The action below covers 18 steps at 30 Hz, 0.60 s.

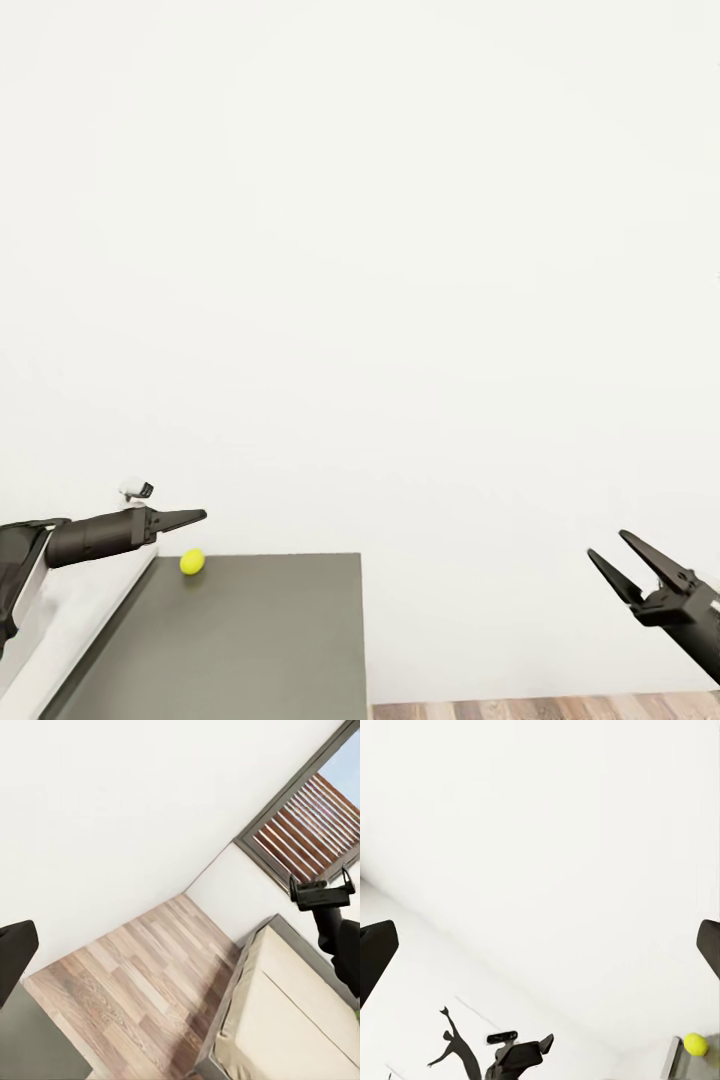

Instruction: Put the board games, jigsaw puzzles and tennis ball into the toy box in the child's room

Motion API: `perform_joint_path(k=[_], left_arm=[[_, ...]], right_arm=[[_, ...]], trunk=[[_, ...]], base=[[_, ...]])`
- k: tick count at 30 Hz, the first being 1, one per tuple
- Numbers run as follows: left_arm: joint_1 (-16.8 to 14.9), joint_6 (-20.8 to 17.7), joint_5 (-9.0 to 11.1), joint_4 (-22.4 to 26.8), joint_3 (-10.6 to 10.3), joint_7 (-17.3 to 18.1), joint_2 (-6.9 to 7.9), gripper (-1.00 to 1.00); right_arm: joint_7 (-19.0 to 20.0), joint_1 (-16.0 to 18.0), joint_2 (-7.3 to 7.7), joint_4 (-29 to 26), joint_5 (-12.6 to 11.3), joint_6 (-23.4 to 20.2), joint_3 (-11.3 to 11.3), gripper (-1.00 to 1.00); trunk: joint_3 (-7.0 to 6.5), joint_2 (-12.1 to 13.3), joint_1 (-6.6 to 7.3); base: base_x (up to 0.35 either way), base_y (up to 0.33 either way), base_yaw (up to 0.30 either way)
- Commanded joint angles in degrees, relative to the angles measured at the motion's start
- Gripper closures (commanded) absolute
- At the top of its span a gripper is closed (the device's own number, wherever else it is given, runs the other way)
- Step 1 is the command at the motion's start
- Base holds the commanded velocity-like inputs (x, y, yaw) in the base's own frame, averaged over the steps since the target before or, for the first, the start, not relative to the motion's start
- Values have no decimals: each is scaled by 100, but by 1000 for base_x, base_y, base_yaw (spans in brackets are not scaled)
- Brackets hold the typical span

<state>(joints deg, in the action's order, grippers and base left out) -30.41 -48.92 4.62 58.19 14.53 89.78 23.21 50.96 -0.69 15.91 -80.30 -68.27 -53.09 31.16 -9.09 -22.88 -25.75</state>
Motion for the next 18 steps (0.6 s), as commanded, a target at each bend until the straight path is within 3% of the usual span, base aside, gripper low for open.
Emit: perform_joint_path(k=[1,10,12,15,18], left_arm=[[0,-61,-2,0,-1,22,3,-100],[0,-87,-13,-25,9,22,2,-100],[-2,-107,-13,-37,16,-221,1,-100],[-23,-135,-3,-60,27,-849,0,-100],[-58,-148,5,-147,26,-1753,-9,-100]], right_arm=[[-26,-1,3,8,-11,-26,0,-100],[-908,3,53,15,-3,-58,-19,-100],[-1201,9,70,14,30,-69,-25,-100],[-1800,16,101,16,265,-113,-29,-100],[-2453,20,117,11,734,-140,-30,-100]], trunk=[[9,-4,-3],[83,-4,-3],[100,-4,-3],[126,-4,-3],[152,-4,-3]], base=[[138,0,-162],[31,0,-149],[3,0,-132],[1,0,-120],[0,0,-80]])
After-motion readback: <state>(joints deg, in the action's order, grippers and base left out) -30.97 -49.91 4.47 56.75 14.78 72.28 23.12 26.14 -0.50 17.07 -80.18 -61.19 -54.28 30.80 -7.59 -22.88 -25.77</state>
